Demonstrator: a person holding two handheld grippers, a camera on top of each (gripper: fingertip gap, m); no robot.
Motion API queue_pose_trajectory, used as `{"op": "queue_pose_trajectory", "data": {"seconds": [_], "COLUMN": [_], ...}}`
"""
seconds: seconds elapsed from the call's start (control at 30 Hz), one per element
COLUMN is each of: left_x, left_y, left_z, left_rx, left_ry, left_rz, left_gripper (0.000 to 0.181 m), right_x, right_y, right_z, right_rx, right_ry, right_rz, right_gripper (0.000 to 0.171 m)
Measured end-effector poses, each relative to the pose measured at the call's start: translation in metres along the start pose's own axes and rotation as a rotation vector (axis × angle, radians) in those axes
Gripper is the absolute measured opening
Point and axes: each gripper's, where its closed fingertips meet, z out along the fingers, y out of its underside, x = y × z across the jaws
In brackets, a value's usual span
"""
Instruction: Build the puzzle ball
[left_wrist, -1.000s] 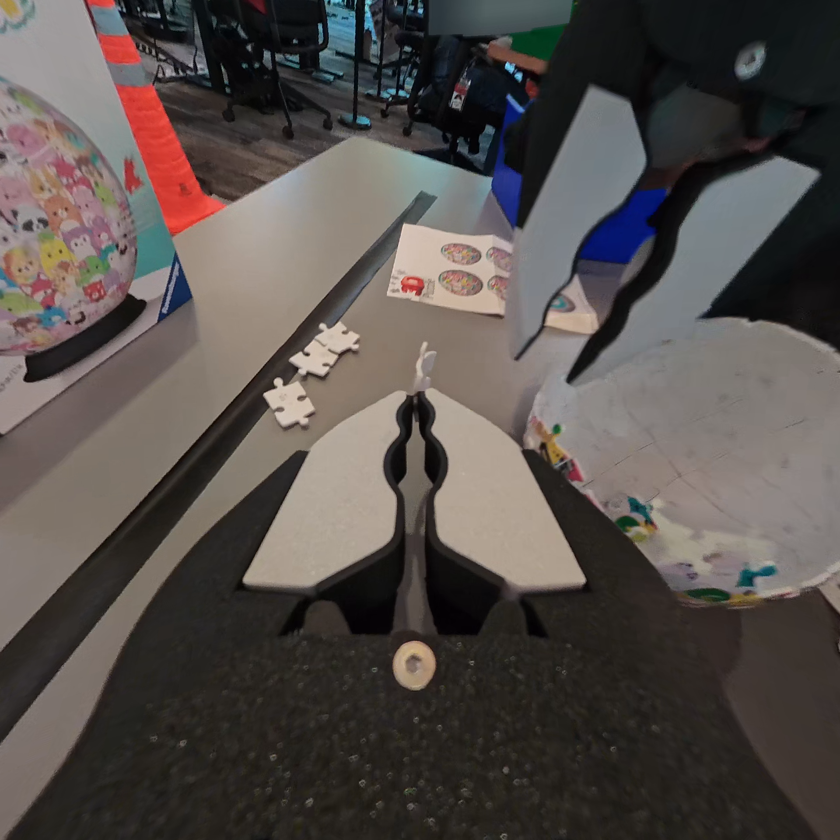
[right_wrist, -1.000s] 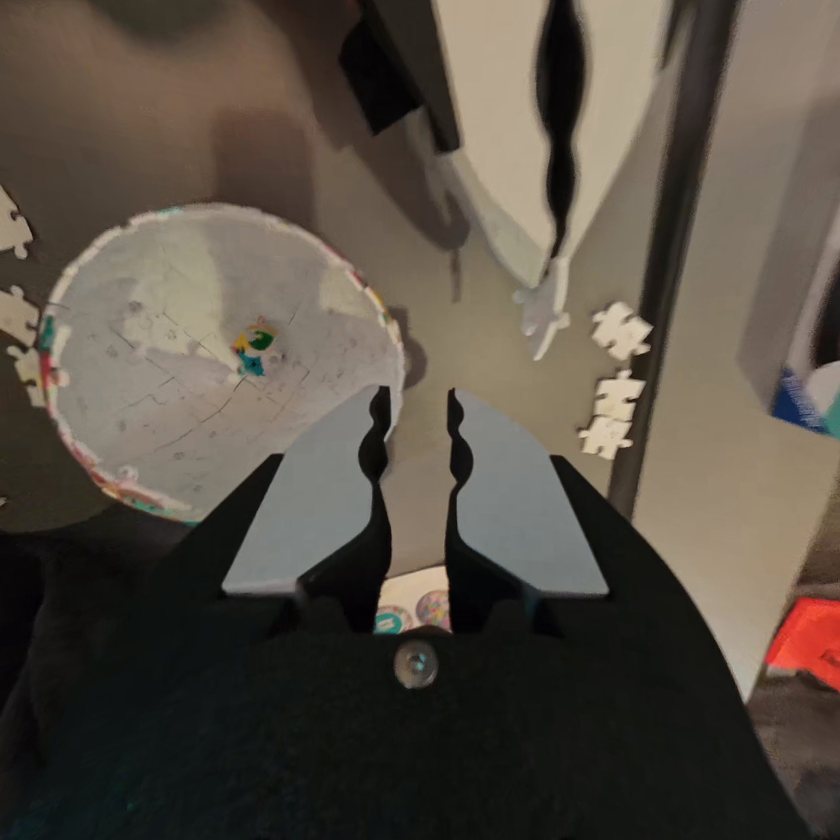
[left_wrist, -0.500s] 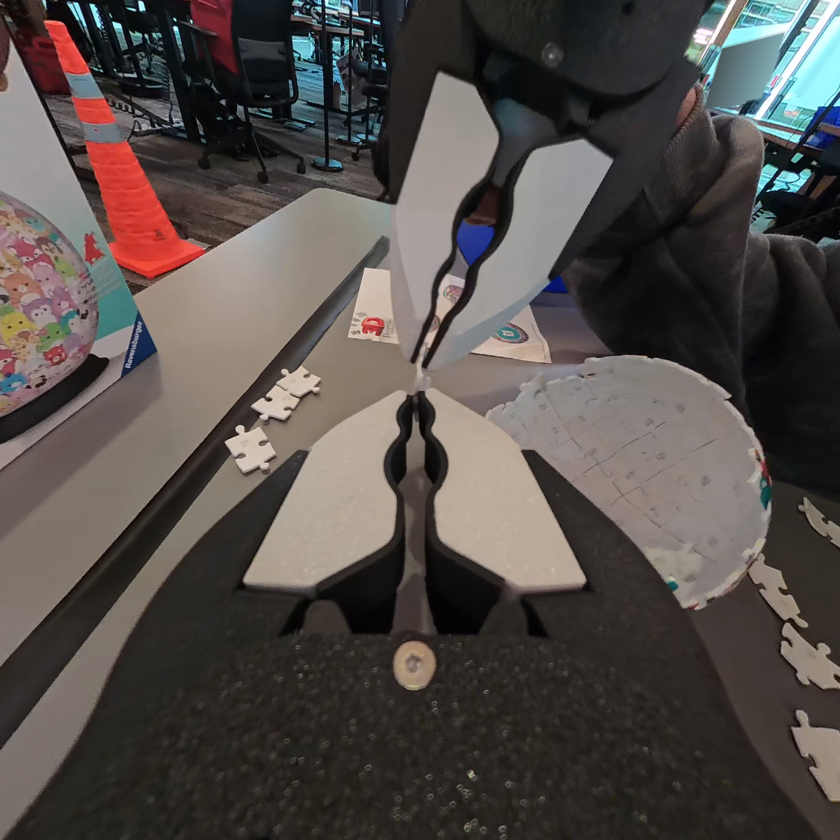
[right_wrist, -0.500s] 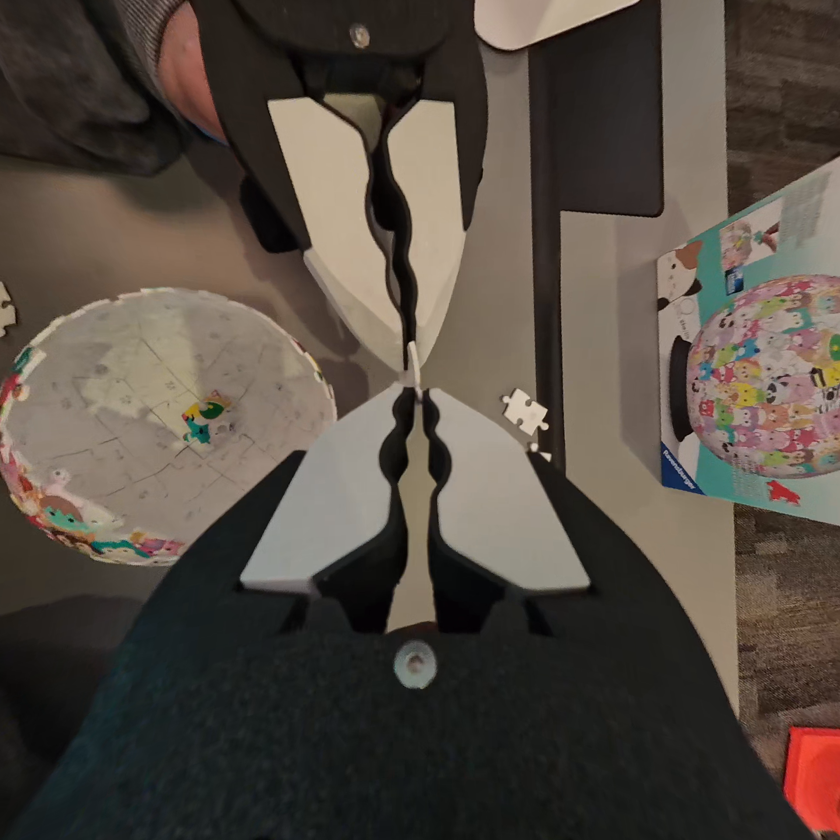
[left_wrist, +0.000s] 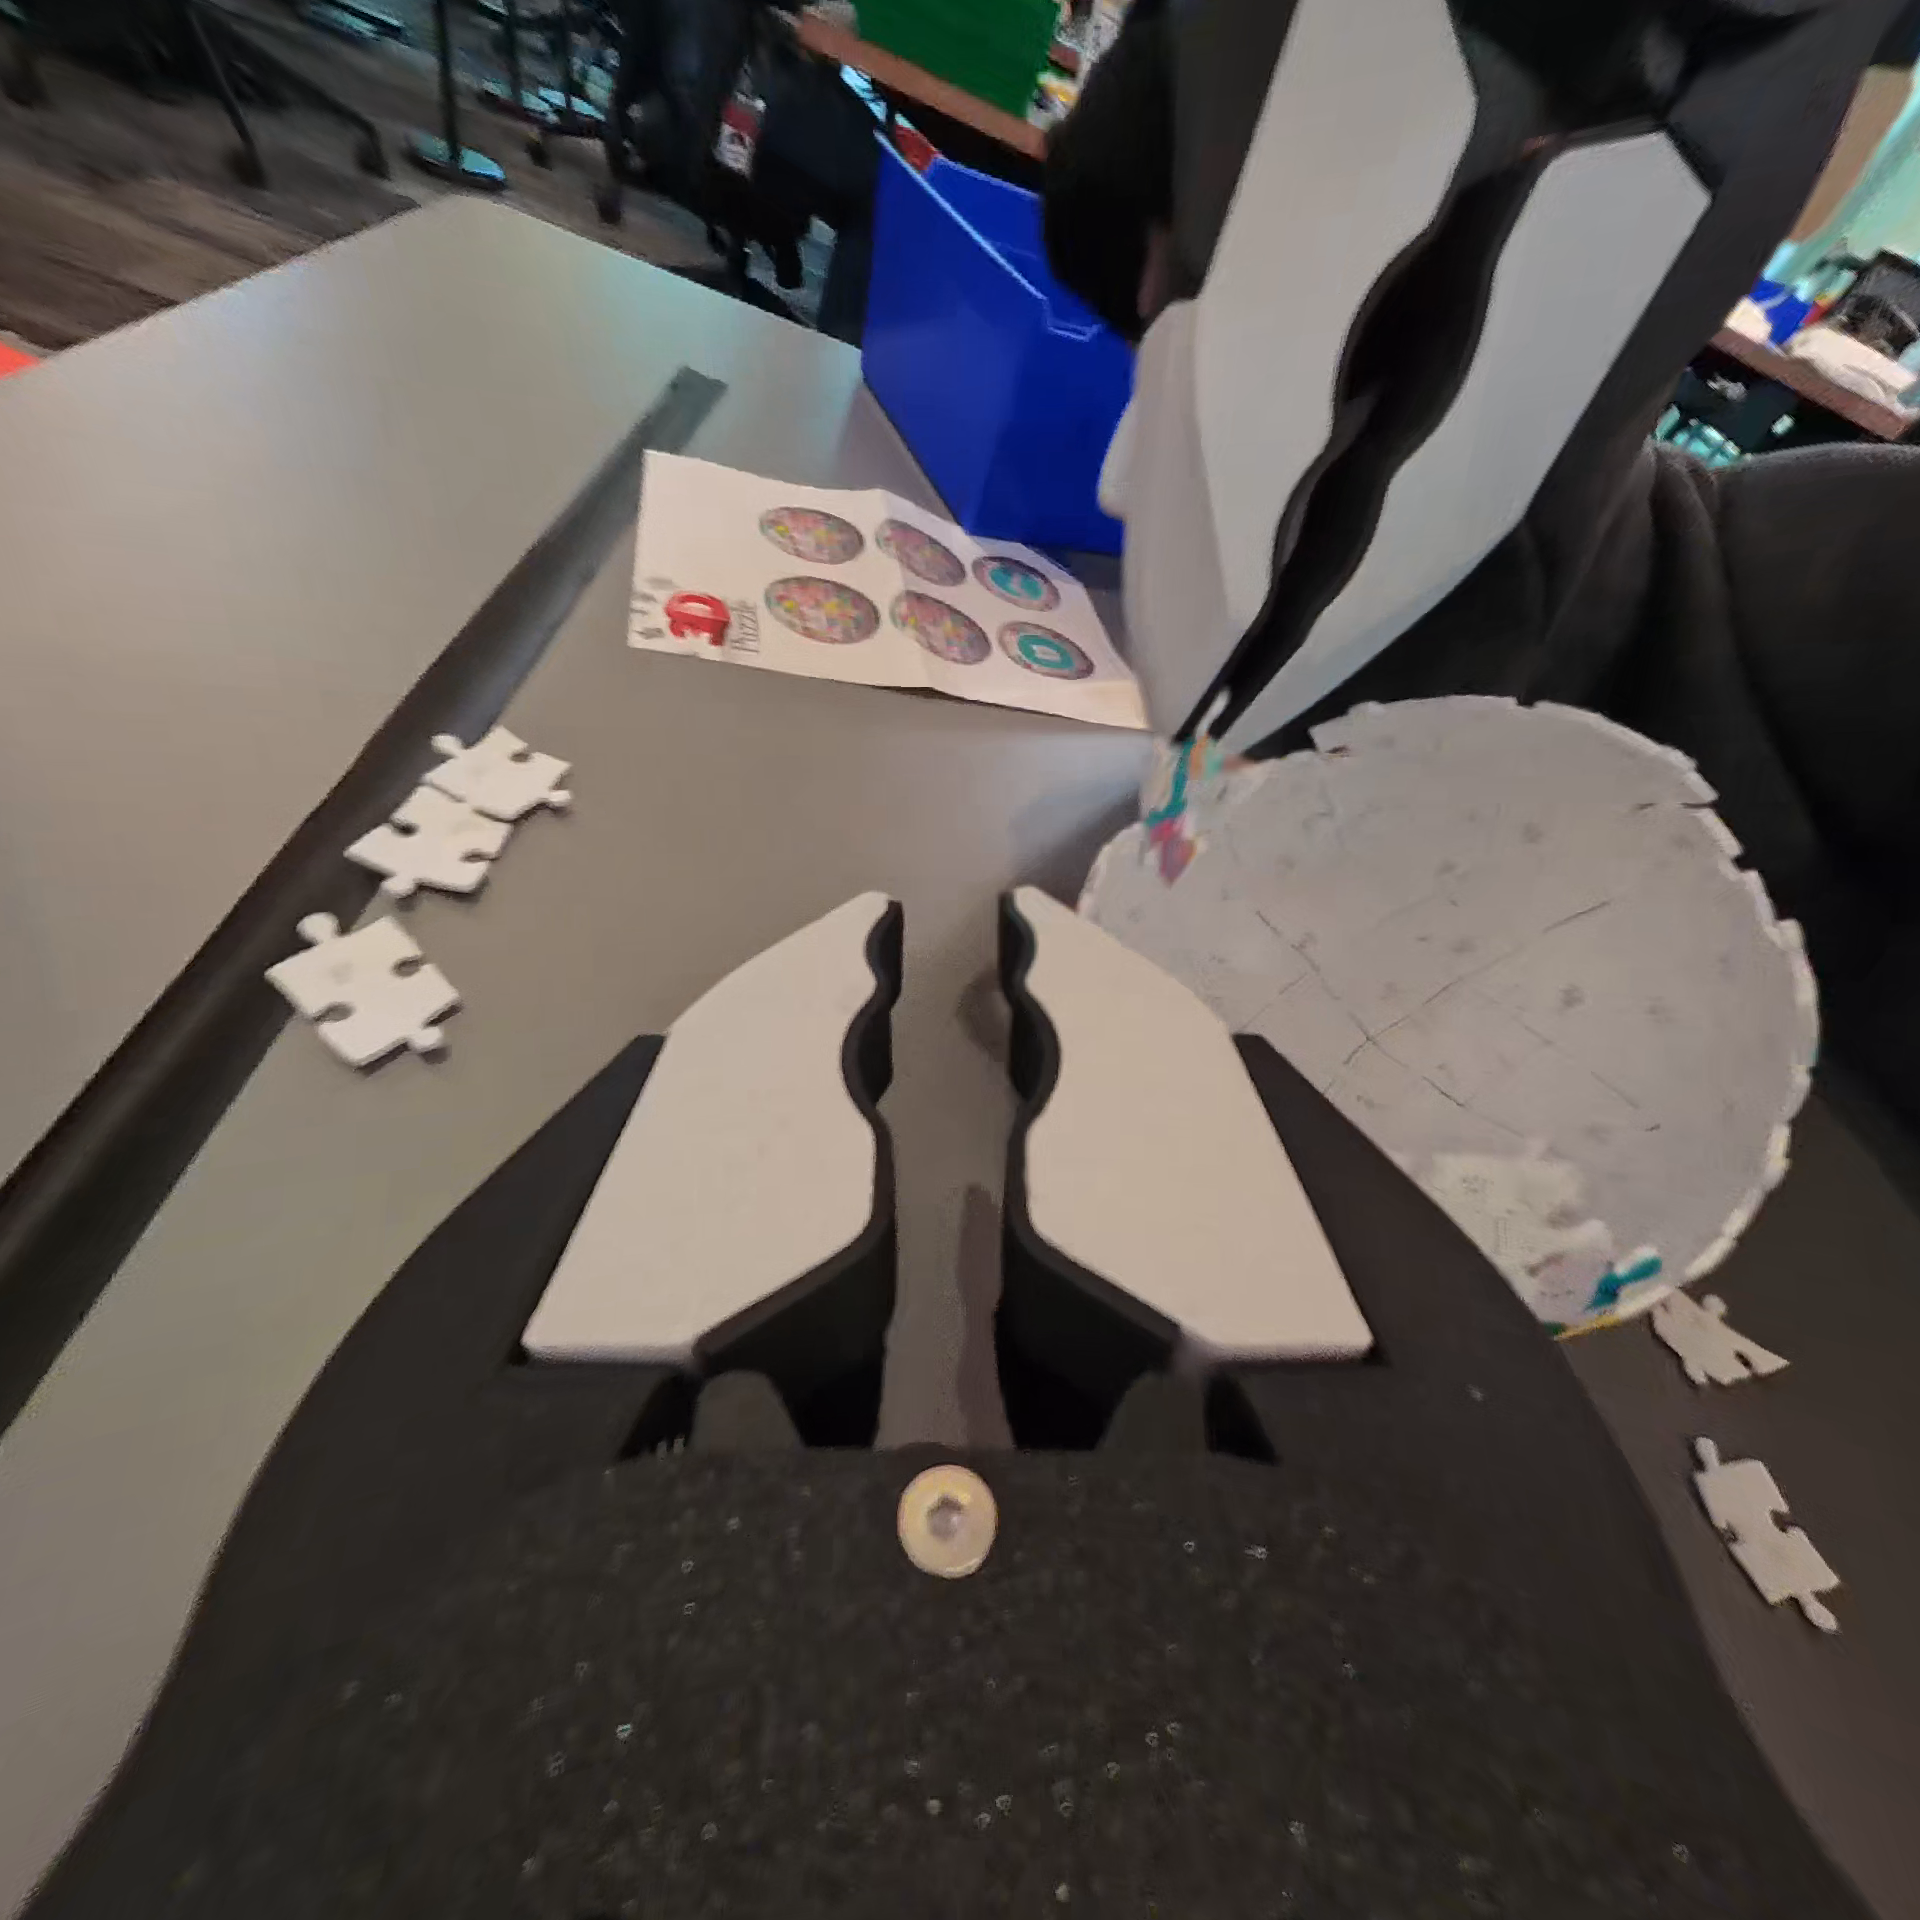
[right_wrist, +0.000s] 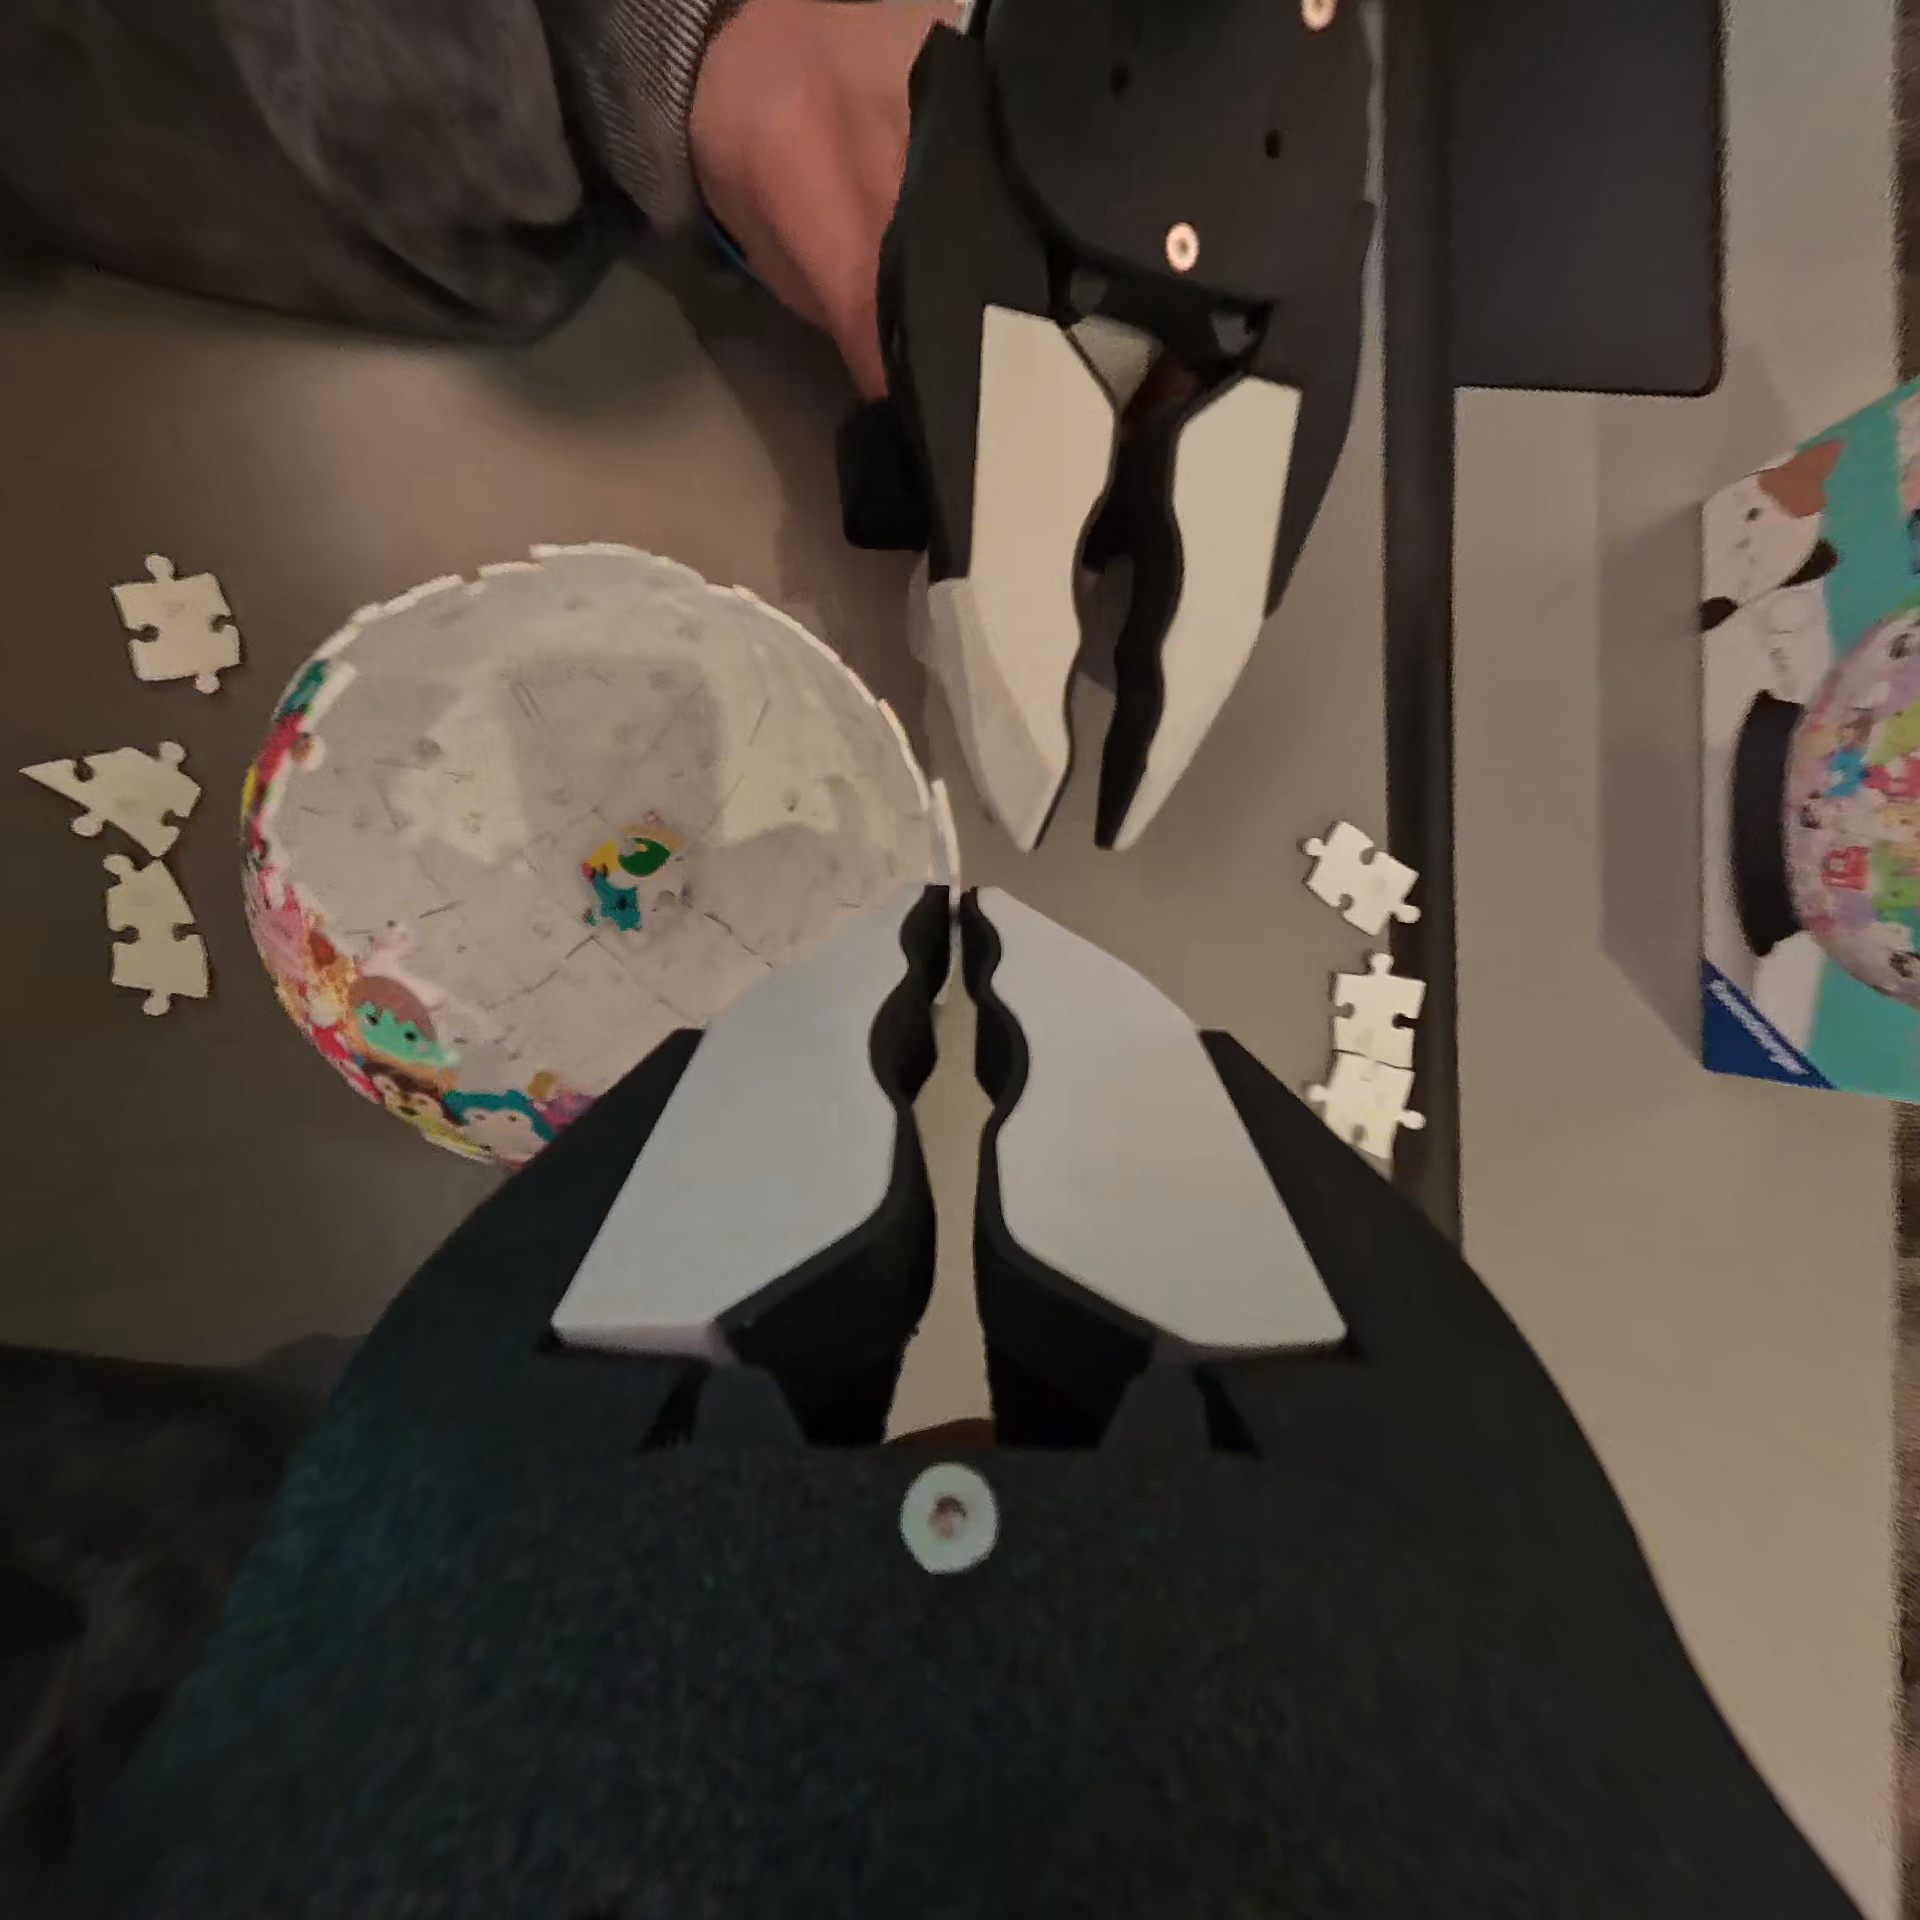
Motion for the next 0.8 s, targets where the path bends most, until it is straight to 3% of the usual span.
{"op": "queue_pose_trajectory", "data": {"seconds": [0.3, 0.53, 0.67, 0.77, 0.8], "left_x": [0.019, 0.025, 0.029, 0.025, 0.025], "left_y": [-0.027, -0.025, -0.025, -0.026, -0.026], "left_z": [-0.024, -0.018, -0.014, -0.014, -0.014], "left_rx": [0.117, 0.06, 0.043, 0.02, 0.012], "left_ry": [0.023, -0.026, -0.038, -0.095, -0.103], "left_rz": [0.025, 0.1, 0.114, 0.123, 0.125], "left_gripper": [0.023, 0.024, 0.002, 0.002, 0.002], "right_x": [0.003, 0.012, 0.012, 0.013, 0.015], "right_y": [0.004, -0.013, -0.017, -0.016, -0.015], "right_z": [0.016, -0.005, -0.007, -0.007, -0.007], "right_rx": [0.161, 0.321, 0.319, 0.289, 0.273], "right_ry": [-0.129, -0.137, -0.098, -0.062, -0.033], "right_rz": [0.068, 0.111, 0.09, 0.066, 0.049], "right_gripper": [0.002, 0.002, 0.002, 0.004, 0.013]}}
